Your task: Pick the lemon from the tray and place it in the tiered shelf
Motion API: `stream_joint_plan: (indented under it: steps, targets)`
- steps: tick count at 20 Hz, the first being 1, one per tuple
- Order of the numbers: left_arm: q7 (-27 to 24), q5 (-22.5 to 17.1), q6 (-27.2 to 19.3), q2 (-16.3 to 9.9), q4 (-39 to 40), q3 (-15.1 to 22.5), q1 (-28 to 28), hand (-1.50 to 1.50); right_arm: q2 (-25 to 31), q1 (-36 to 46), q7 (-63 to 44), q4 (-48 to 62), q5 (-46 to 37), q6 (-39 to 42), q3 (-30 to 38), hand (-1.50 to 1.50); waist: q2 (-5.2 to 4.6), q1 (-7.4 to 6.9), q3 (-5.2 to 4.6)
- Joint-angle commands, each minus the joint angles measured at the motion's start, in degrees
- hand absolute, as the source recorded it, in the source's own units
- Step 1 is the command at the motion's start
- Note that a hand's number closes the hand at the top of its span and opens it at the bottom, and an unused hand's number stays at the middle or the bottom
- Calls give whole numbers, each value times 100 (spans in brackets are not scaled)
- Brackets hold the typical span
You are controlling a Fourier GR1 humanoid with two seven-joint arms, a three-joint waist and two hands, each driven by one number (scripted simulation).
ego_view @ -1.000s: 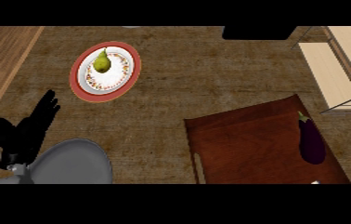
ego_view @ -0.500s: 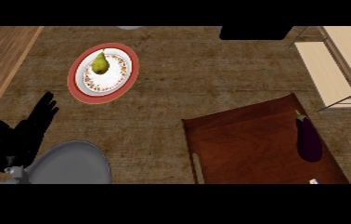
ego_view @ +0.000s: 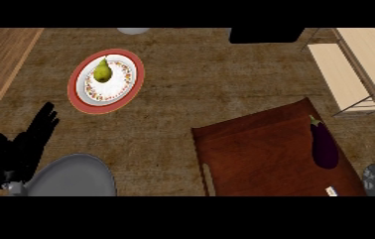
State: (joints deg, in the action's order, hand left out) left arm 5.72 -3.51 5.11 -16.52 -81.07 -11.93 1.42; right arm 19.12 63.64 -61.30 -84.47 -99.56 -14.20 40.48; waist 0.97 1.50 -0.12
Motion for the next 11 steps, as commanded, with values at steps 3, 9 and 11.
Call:
stream_joint_plan:
  steps: [3,9,11]
  targets:
    - [-35,-30,-3,-50,-92,-119,247,0,-680,-3,-808,-2106,-867,1762,-463,-150,104,76,-11]
    - [24,-57,-13,-99,42,-206,189,0,-1218,457,-496,-3649,-1623,3596,-1042,-150,176,221,-28]
    - [18,23,-25,-118,25,-161,207,0,-1553,482,-386,-4083,-2016,4011,-1385,-150,188,222,-35]
